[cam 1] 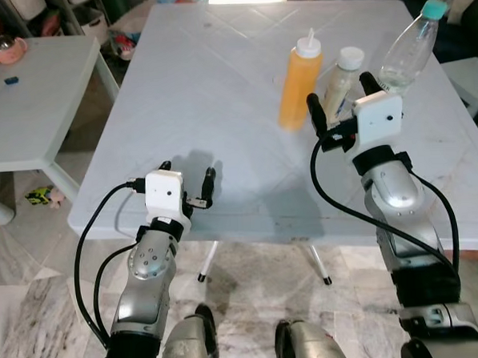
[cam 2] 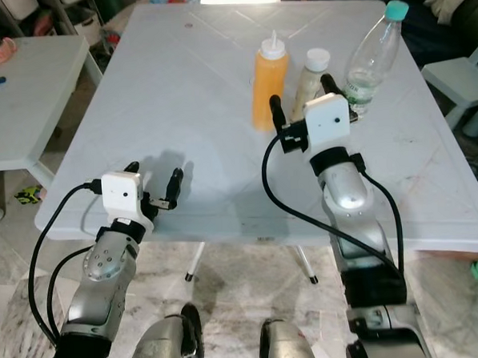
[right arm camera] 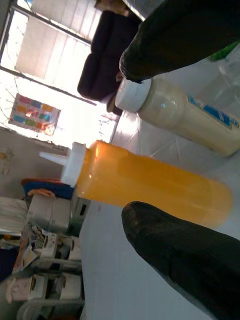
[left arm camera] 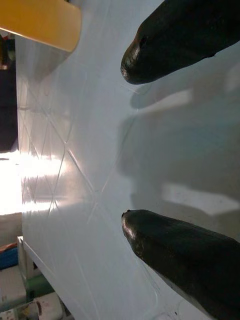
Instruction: Restocking fridge
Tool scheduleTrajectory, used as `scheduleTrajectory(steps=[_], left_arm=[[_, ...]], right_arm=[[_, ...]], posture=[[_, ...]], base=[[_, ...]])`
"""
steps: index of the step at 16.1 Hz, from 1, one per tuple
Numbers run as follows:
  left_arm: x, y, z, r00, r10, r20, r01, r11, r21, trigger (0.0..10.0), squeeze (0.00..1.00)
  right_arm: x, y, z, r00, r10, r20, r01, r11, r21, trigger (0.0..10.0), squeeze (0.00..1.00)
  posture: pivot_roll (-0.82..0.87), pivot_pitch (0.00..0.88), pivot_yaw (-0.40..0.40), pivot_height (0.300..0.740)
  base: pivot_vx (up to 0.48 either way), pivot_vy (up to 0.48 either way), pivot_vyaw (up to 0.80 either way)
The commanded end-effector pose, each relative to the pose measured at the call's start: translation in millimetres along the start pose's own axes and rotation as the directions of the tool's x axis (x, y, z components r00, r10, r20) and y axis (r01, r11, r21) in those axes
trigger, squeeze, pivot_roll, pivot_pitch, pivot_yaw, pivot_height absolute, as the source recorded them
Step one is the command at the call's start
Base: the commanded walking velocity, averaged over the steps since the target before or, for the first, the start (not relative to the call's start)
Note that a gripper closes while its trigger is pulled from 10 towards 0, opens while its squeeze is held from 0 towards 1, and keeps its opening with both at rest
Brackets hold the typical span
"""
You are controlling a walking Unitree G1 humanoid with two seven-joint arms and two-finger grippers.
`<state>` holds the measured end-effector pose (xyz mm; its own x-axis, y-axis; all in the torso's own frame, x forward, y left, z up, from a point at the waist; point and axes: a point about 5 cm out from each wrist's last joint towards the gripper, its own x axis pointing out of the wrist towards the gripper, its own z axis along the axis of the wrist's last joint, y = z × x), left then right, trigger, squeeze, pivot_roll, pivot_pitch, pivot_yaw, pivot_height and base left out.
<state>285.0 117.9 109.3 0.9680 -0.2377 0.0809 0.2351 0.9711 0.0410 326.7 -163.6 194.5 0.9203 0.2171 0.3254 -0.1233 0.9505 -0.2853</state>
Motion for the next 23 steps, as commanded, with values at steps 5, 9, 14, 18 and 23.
scheduleTrajectory(steps=[5,9,14,18,23], left_arm=[[-1.0,-0.9,-1.1,1.000,-0.009,-0.009,0.009,1.000,0.017,10.0,0.00],[-0.6,0.0,-0.7,1.000,-0.011,-0.013,0.011,1.000,0.023,10.0,0.00],[-0.9,-1.0,-0.4,1.000,-0.015,-0.016,0.016,1.000,0.025,10.0,0.00],[-1.5,-1.7,-0.7,1.000,-0.019,-0.020,0.019,0.999,0.027,10.0,0.00],[-1.1,-2.3,-0.2,0.999,-0.026,-0.022,0.026,0.999,0.034,10.0,0.00]], right_arm=[[10.8,-3.3,1.9,0.999,0.039,0.022,-0.039,0.999,-0.009,10.0,0.00],[17.7,1.0,4.0,0.994,0.101,0.040,-0.102,0.995,0.000,10.0,0.00],[25.4,-2.8,7.2,0.993,0.103,0.061,-0.102,0.995,-0.014,10.0,0.00],[33.5,-11.5,7.5,0.994,0.087,0.060,-0.086,0.996,-0.013,10.0,0.00],[50.5,-10.0,7.9,0.992,0.114,0.057,-0.117,0.992,0.042,10.0,0.00]], posture=[[-0.02,0.183,0.015,0.740],[-0.01,0.191,0.025,0.740],[-0.01,0.200,0.028,0.740],[0.00,0.206,0.030,0.740],[0.01,0.215,0.035,0.740]], base=[[0.000,0.000,0.00],[0.000,0.000,0.00],[0.000,0.000,0.00],[0.000,0.000,0.00],[0.000,0.000,0.00]])
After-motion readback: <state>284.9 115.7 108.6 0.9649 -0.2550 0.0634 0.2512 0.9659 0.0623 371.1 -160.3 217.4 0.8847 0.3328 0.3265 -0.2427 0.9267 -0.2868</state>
